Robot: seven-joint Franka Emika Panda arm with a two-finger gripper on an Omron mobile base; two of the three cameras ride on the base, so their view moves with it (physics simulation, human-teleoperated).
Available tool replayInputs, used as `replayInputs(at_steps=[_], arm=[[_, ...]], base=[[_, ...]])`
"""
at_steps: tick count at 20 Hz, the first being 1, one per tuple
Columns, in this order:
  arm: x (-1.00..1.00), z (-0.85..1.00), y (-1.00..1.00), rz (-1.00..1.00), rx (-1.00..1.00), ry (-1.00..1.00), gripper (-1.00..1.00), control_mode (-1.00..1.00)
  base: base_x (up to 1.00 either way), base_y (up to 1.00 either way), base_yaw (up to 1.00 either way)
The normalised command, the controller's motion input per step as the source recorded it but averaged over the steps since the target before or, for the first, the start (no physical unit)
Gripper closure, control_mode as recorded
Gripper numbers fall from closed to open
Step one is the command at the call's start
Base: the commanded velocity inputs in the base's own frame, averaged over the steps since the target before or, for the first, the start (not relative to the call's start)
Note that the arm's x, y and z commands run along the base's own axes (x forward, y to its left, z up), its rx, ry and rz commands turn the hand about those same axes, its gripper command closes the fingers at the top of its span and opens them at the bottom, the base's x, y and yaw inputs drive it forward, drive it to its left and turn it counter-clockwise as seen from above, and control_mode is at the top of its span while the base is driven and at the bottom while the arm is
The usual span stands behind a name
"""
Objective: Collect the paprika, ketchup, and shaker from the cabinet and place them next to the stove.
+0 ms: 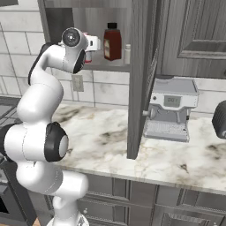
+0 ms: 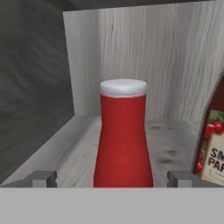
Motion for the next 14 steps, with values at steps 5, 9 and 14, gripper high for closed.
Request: replayInputs(at_steps=[5,9,14], arm=[[0.05,0.00,0.00,0.01,-0.01,0.00,-1.00,-1.00],[0.21,0.00,0.00,0.00,0.00,0.00,-1.00,-1.00],[0.15,0.00,-0.01,0.01,0.00,0.00,-1.00,-1.00]], base=[[0.00,0.00,0.00],[0.00,0.00,0.00],[0.00,0.00,0.00]])
